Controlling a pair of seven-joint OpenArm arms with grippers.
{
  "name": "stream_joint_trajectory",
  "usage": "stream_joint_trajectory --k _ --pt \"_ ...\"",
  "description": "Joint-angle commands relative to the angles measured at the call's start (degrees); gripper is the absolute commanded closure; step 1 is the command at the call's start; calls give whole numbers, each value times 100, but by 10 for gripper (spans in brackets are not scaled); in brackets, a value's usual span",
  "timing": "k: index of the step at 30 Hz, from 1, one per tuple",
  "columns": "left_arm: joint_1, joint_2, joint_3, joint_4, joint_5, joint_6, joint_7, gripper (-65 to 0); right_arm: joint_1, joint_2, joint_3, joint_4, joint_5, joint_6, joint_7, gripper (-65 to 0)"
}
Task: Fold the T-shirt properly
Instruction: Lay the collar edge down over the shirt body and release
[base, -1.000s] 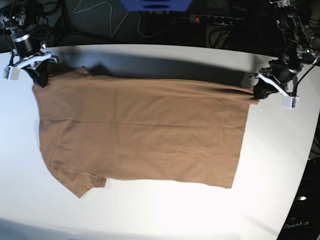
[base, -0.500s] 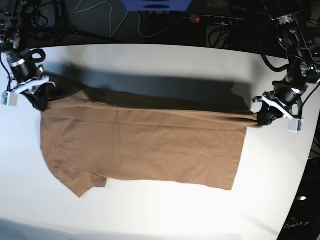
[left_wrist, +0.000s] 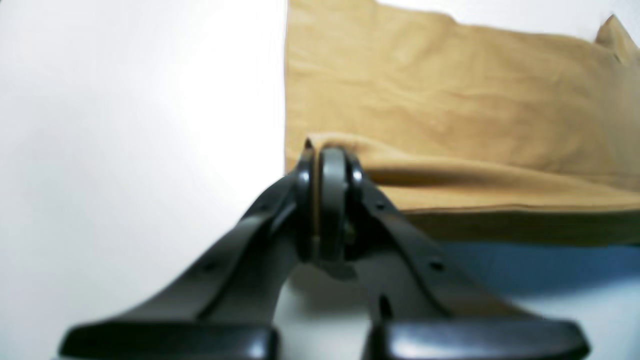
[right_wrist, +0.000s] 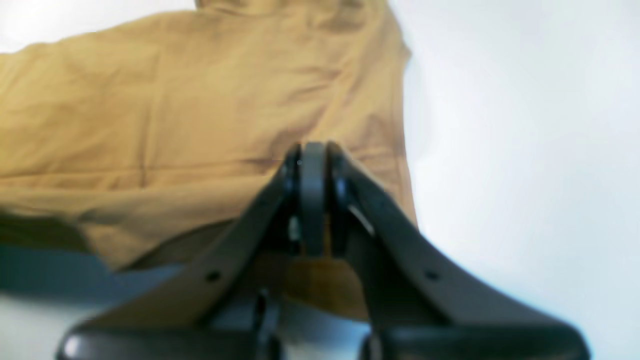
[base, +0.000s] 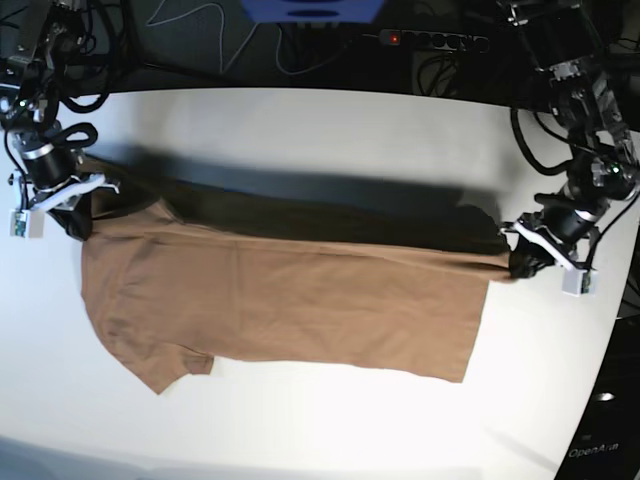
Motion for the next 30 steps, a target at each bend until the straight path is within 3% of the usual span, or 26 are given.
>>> stream_joint_trajectory --k 1,10,24,30 --pt "-132 -85 -25 -24 31 -6 -128 -22 60 66 -19 3 -66 21 176 -1" --pt "-448 -41 10 -552 725 -15 -181 -22 350 92 -36 -595 -233 38 202 -1" --pt "-606 -33 10 -490 725 -15 -163 -22 737 74 -45 -603 -277 38 176 -1" --pt "-606 -24 1 -499 717 -15 -181 -22 746 74 -397 -612 -277 38 202 -1"
